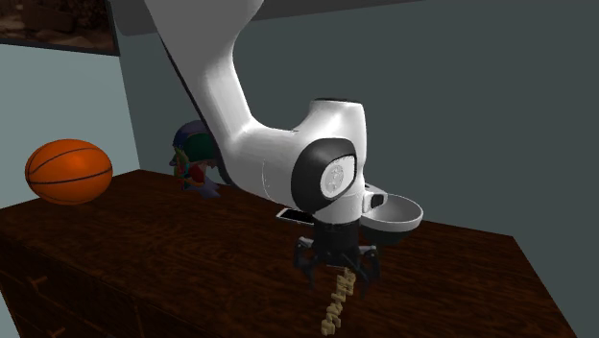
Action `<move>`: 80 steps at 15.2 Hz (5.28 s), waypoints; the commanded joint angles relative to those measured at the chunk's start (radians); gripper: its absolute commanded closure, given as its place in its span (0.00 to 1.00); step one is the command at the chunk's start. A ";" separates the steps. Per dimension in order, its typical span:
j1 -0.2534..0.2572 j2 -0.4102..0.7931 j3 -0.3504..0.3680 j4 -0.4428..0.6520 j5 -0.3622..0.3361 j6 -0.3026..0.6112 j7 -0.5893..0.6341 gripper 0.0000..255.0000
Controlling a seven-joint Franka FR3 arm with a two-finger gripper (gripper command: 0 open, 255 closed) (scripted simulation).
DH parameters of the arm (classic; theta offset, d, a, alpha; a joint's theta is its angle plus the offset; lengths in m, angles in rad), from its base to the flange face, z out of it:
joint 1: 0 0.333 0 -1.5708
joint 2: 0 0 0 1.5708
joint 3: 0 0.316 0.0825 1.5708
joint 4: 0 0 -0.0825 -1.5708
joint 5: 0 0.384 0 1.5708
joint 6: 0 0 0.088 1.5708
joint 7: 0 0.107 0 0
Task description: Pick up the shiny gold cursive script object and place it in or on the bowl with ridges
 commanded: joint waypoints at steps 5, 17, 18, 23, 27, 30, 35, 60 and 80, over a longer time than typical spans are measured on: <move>0.000 0.100 0.012 0.008 0.086 0.087 -0.066 0.00; -0.001 0.100 0.013 0.008 0.086 0.086 -0.065 1.00; -0.001 0.100 0.013 0.008 0.086 0.086 -0.065 1.00; 0.001 0.083 0.008 0.008 0.070 0.072 -0.054 1.00; 0.003 0.018 -0.004 0.008 0.013 0.009 -0.013 1.00; -0.001 -0.029 -0.006 0.012 -0.020 -0.039 0.011 1.00; -0.008 -0.101 -0.002 0.023 -0.060 -0.120 0.040 1.00; 0.010 -0.065 0.012 0.370 -0.025 -0.431 0.035 1.00; -0.074 0.635 0.054 1.316 0.180 -0.703 -0.042 1.00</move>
